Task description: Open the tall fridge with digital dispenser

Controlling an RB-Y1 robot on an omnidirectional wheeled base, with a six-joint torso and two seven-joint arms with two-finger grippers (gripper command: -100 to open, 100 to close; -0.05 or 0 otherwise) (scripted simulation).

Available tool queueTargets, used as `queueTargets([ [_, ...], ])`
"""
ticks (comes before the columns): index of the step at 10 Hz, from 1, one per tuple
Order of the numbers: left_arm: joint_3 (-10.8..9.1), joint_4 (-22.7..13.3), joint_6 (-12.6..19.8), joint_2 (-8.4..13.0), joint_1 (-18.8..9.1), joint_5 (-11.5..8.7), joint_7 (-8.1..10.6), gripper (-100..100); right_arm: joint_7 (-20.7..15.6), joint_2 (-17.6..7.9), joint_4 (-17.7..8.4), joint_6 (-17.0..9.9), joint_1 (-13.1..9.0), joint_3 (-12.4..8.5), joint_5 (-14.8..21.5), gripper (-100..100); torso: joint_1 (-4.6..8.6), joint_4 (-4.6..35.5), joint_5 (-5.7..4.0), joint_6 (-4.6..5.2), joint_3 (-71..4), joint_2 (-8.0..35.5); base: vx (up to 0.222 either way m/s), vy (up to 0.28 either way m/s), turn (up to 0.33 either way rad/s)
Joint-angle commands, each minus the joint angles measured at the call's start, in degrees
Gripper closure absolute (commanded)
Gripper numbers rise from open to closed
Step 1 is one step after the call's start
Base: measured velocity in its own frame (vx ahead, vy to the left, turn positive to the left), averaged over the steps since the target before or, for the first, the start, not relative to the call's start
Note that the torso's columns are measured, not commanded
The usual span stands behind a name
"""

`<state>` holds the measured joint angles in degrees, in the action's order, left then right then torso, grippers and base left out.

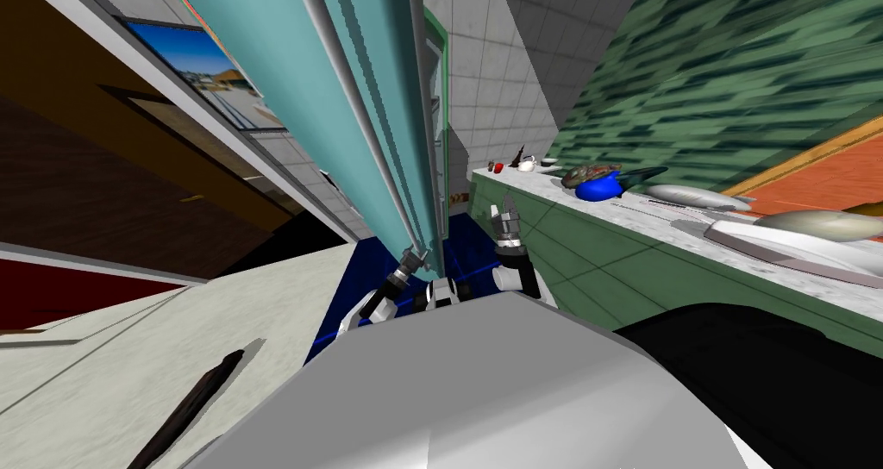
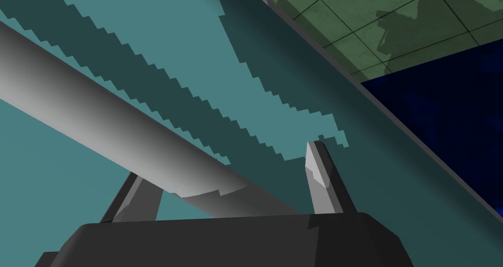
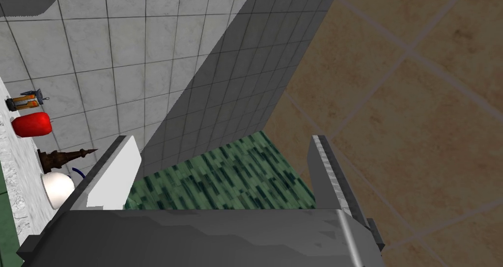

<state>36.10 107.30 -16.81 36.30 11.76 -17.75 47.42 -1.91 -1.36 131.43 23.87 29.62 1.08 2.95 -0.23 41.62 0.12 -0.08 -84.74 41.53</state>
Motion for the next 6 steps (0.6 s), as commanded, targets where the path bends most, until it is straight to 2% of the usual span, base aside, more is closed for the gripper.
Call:
queueTargets([
  [1, 0.61, -2.9, 0.6, -0.3, -0.1, 0.3, -0.48, 100, 0.0, 0.0, 0.0, 0.0, 0.0, 0.0, 0.0, 0, 0.00, -0.1, 0.03, 0.06, 0.0, 0.0, 0.000, 0.000, 0.000],
  [2, 0.61, -2.9, 0.6, -0.3, -0.1, 0.3, -0.48, 100, 0.0, 0.0, 0.0, 0.0, 0.0, 0.0, 0.0, 0, 0.00, -0.1, 0.03, 0.07, -0.1, -0.1, -0.002, -0.003, -0.013],
  [3, 1.15, 0.2, 0.1, 1.2, -0.8, 0.3, 0.52, 100, 0.0, 0.0, 0.0, 0.0, 0.0, 0.0, 0.0, 0, -0.01, -0.1, 0.00, 0.02, -0.1, -0.2, -0.041, 0.098, -0.069],
  [5, 2.95, 3.6, 0.6, 4.6, -0.4, 0.6, 1.96, 100, 0.0, 0.0, 0.0, 0.0, 0.0, 0.0, 0.0, 0, -0.46, 0.5, -0.03, -0.01, 0.1, 0.4, -0.065, 0.221, -0.195],
  [6, 2.95, 3.6, 0.6, 5.3, -0.4, 0.6, 1.96, 100, 0.0, 0.0, 0.0, 0.0, 0.0, 0.0, 0.0, 0, -0.23, 0.6, -0.05, -0.01, 0.3, 0.8, -0.114, 0.165, -0.120],
])
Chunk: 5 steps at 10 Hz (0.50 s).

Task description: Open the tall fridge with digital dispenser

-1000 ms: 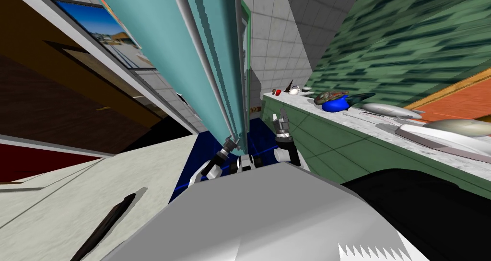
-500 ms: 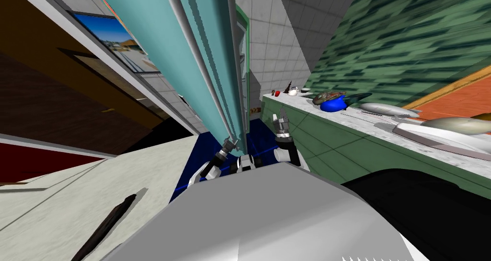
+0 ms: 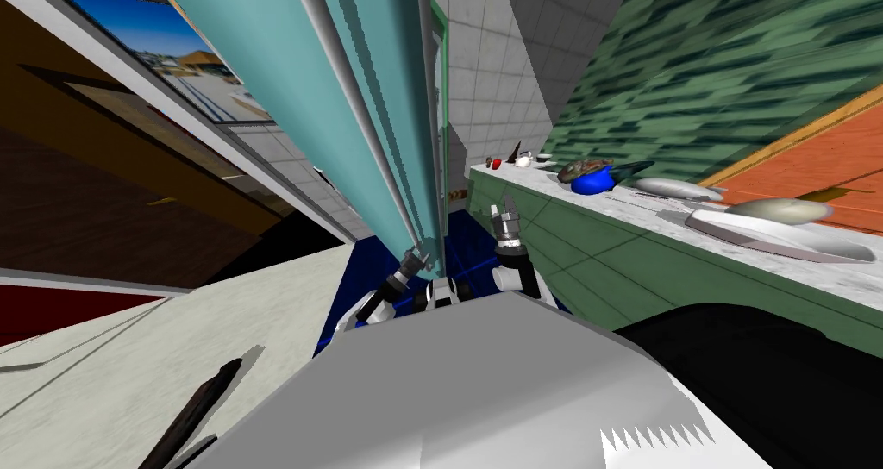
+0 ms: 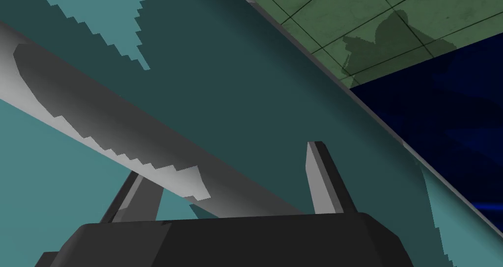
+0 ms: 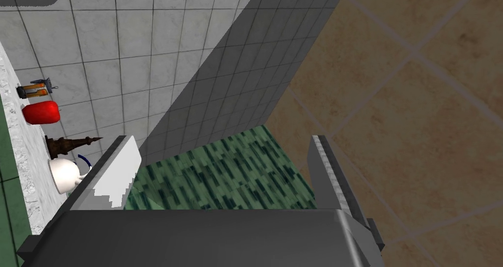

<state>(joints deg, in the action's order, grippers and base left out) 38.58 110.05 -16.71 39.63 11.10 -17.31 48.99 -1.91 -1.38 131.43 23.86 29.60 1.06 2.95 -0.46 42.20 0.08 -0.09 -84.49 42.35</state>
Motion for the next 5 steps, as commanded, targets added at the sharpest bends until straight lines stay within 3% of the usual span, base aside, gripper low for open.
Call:
queueTargets([
  [1, 1.37, 2.5, 0.7, 3.9, 0.5, 0.3, 1.12, 100, 0.0, 0.0, 0.0, 0.0, 0.0, 0.0, 0.0, 0, 0.25, 0.1, -0.10, -0.21, 0.2, 0.3, -0.117, 0.153, -0.071],
  [3, 2.28, 4.2, 0.9, 6.0, 0.7, 0.4, 1.84, 100, 0.0, 0.0, 0.0, 0.0, 0.0, 0.0, 0.0, 0, 0.35, 0.1, -0.04, -0.05, 0.5, 0.8, -0.079, 0.139, -0.143],
  [5, 2.28, 4.2, 0.9, 6.0, 0.7, 0.4, 1.84, 100, 0.0, 0.0, 0.0, 0.0, 0.0, 0.0, 0.0, 0, 0.56, 0.2, -0.11, -0.12, 0.6, 1.0, -0.043, 0.046, 0.007],
])
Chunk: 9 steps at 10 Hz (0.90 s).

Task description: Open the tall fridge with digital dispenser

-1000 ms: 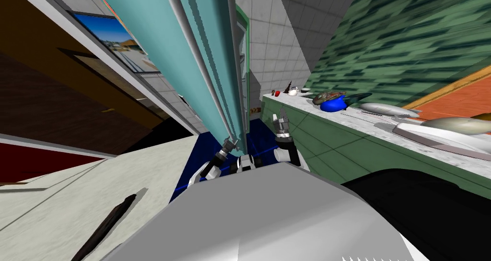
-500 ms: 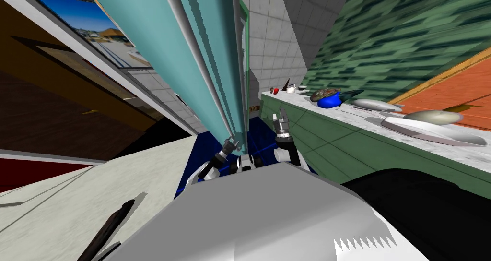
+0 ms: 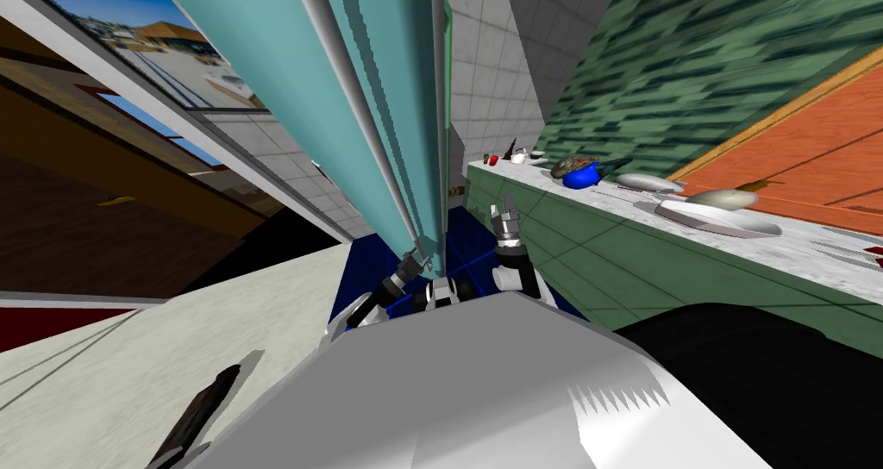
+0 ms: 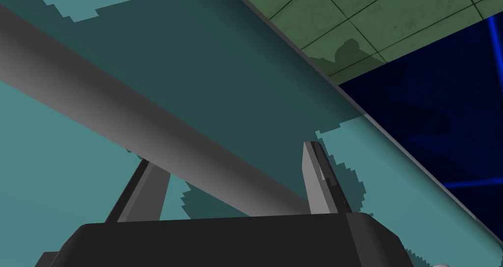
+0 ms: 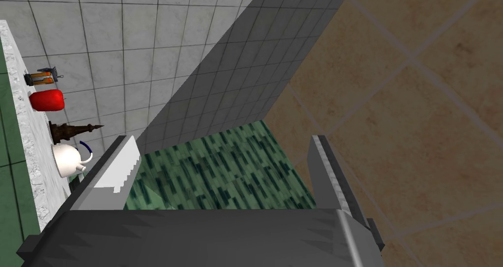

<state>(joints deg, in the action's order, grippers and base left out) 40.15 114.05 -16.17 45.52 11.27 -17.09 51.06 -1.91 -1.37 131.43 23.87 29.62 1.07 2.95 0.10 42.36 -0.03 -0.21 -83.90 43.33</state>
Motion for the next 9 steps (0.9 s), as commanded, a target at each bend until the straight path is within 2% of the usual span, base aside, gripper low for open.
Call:
queueTargets([
  [1, 0.71, 0.2, 0.4, 0.1, 0.5, 0.2, -0.24, 100, 0.0, 0.0, 0.0, 0.0, 0.0, 0.0, 0.0, 0, 0.08, 0.0, -0.02, -0.01, 0.0, 0.0, 0.016, -0.024, 0.017],
  [6, 0.71, 0.2, 0.4, 0.1, 0.5, 0.2, -0.24, 100, 0.0, 0.0, 0.0, 0.0, 0.0, 0.0, 0.0, 0, 0.04, 0.0, 0.01, 0.18, -0.1, -0.1, 0.009, -0.010, 0.000],
  [7, 0.50, -2.8, -2.4, 1.7, -1.9, -1.2, 2.70, 100, 0.0, 0.0, 0.0, 0.0, 0.0, 0.0, 0.0, 0, 0.10, 0.0, 0.01, 0.20, -0.1, -0.1, -0.119, -0.006, -0.322],
  [8, 0.50, -4.3, -3.6, 1.7, -1.9, -1.2, 3.99, 100, 0.0, 0.0, 0.0, 0.0, 0.0, 0.0, 0.0, 0, 0.21, 0.0, 0.01, 0.39, 0.0, 0.0, -0.137, 0.014, -0.252],
  [9, 0.50, -6.3, -5.5, 1.7, -1.9, -1.2, 4.31, 100, 0.0, 0.0, 0.0, 0.0, 0.0, 0.0, 0.0, 0, 0.25, -0.1, 0.01, 0.34, -0.1, -0.1, -0.069, 0.001, -0.048],
])
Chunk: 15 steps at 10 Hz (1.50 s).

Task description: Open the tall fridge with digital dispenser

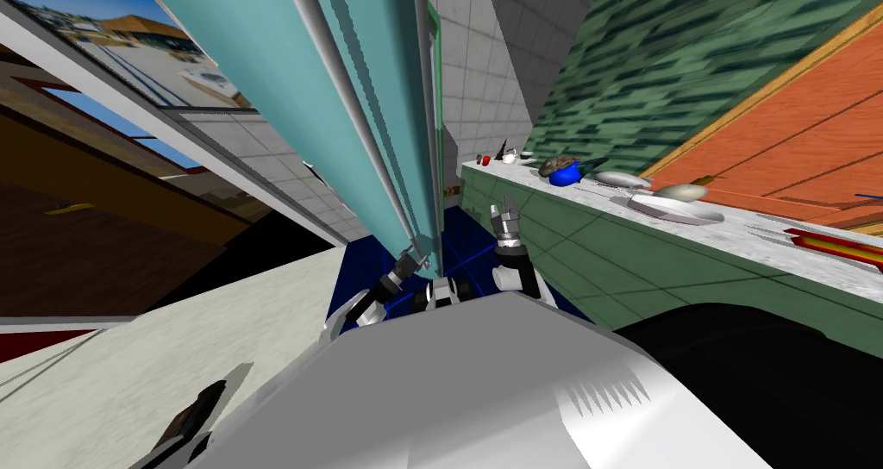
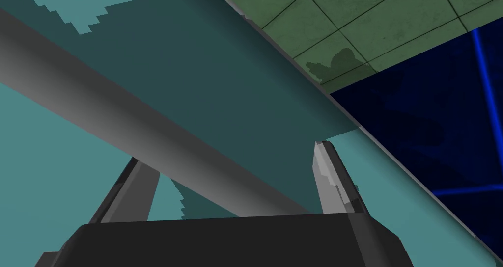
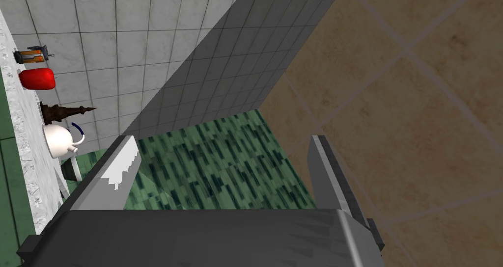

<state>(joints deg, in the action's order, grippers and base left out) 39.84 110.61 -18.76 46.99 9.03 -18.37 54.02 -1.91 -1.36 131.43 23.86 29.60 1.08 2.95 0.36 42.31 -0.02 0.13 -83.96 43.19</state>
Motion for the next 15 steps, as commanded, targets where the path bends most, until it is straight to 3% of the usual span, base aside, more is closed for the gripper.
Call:
queueTargets([
  [1, 0.81, -4.9, -3.6, 0.3, 0.3, 0.0, 1.36, 100, 0.0, 0.0, 0.0, 0.0, 0.0, 0.0, 0.0, 0, 0.07, -0.1, 0.00, 0.01, -0.2, -0.4, -0.031, 0.000, 0.013],
  [2, 0.81, -5.7, -3.6, 0.3, 0.3, 0.0, 1.36, 100, 0.0, 0.0, 0.0, 0.0, 0.0, 0.0, 0.0, 0, 0.07, -0.3, 0.01, 0.04, -0.5, -0.8, -0.019, -0.002, 0.006],
  [3, 1.29, -8.5, -7.5, 2.2, -1.5, -1.3, 4.78, 100, 0.0, 0.0, 0.0, 0.0, 0.0, 0.0, 0.0, 0, 0.02, -0.3, 0.04, 0.05, -0.6, -1.0, -0.142, -0.004, -0.353],
  [4, 1.29, -10.2, -9.3, 2.2, -1.5, -1.3, 5.83, 100, 0.0, 0.0, 0.0, 0.0, 0.0, 0.0, 0.0, 0, 0.06, -0.3, 0.07, 0.17, -0.4, -0.7, -0.126, -0.011, -0.303],
  [7, 1.29, -14.9, -10.2, 2.2, -1.5, -1.3, 5.83, 100, 0.0, 0.0, 0.0, 0.0, 0.0, 0.0, 0.0, 0, 0.05, -0.4, 0.10, 0.04, -0.5, -0.8, -0.031, -0.015, 0.008],
  [8, 1.77, -16.6, -13.4, 4.1, -3.4, -2.6, 8.84, 100, 0.0, 0.0, 0.0, 0.0, 0.0, 0.0, 0.0, 0, -0.06, -0.4, 0.12, 0.02, -0.5, -0.9, -0.135, -0.027, -0.289],
  [9, 1.77, -18.5, -14.9, 4.1, -3.4, -2.6, 10.18, 100, 0.0, 0.0, 0.0, 0.0, 0.0, 0.0, 0.0, 0, -0.03, -0.3, 0.13, 0.14, -0.4, -0.6, -0.159, -0.019, -0.322],
  [10, 1.77, -20.2, -16.8, 4.1, -3.4, -2.6, 10.31, 100, 0.0, 0.0, 0.0, 0.0, 0.0, 0.0, 0.0, 0, 0.09, -0.3, 0.16, 0.12, -0.3, -0.4, -0.062, -0.007, -0.063],
  [12, 1.77, -24.2, -16.9, 4.1, -3.4, -2.6, 10.31, 100, 0.0, 0.0, 0.0, 0.0, 0.0, 0.0, 0.0, 0, 0.06, -0.4, 0.15, 0.04, -0.5, -0.8, -0.007, -0.012, 0.023],
  [13, 2.26, -25.9, -20.2, 6.1, -5.3, -3.9, 13.38, 100, 0.0, 0.0, 0.0, 0.0, 0.0, 0.0, 0.0, 0, -0.05, -0.4, 0.17, 0.04, -0.6, -1.0, -0.153, -0.019, -0.263],
  [14, 2.26, -27.9, -21.8, 6.1, -5.3, -3.9, 14.77, 100, 0.0, 0.0, 0.0, 0.0, 0.0, 0.0, 0.0, 0, -0.09, -0.3, 0.18, 0.11, -0.4, -0.6, -0.172, -0.023, -0.316],
  [15, 2.26, -30.3, -23.5, 6.1, -5.3, -3.9, 14.78, 100, 0.0, 0.0, 0.0, 0.0, 0.0, 0.0, 0.0, 0, -0.02, -0.3, 0.18, 0.05, -0.3, -0.5, -0.066, -0.028, -0.108],
])
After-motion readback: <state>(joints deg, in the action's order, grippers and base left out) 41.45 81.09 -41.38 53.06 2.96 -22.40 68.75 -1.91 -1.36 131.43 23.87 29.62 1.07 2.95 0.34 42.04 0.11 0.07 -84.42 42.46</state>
